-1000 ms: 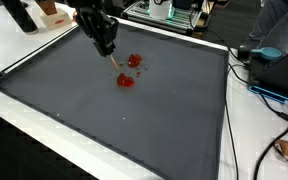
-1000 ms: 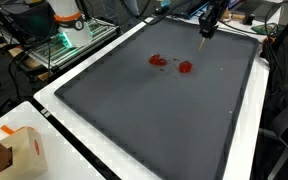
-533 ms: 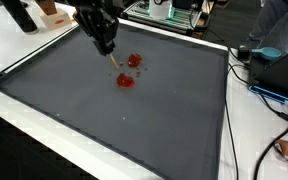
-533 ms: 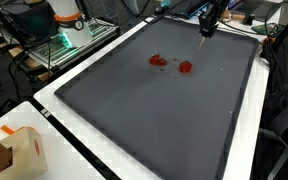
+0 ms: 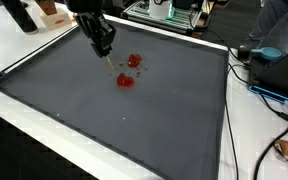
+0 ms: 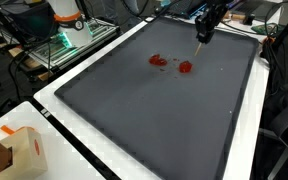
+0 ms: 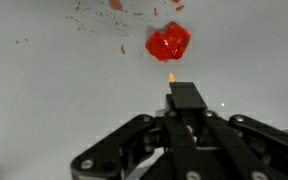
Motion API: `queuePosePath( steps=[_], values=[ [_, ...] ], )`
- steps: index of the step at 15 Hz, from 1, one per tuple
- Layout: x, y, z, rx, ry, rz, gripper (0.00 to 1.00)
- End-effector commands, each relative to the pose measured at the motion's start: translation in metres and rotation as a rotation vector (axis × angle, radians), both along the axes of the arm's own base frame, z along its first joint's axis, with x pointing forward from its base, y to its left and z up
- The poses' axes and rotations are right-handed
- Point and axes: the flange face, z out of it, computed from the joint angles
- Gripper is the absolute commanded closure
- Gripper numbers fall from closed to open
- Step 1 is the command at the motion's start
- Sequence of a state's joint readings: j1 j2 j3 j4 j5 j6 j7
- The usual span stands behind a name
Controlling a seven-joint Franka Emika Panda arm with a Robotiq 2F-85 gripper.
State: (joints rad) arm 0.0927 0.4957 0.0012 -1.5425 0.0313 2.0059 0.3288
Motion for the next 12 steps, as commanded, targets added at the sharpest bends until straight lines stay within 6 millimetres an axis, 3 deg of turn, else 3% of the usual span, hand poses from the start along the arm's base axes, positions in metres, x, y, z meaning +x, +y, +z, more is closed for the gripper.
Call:
queuePosePath(
  steps=[1,12],
  values=[
    [0.004,0.006,-0.012,-0.127,0.011,-0.104,0.97],
    [0.002,0.024,-0.052,-0.463,0.037,-0.318,0.97]
  ],
)
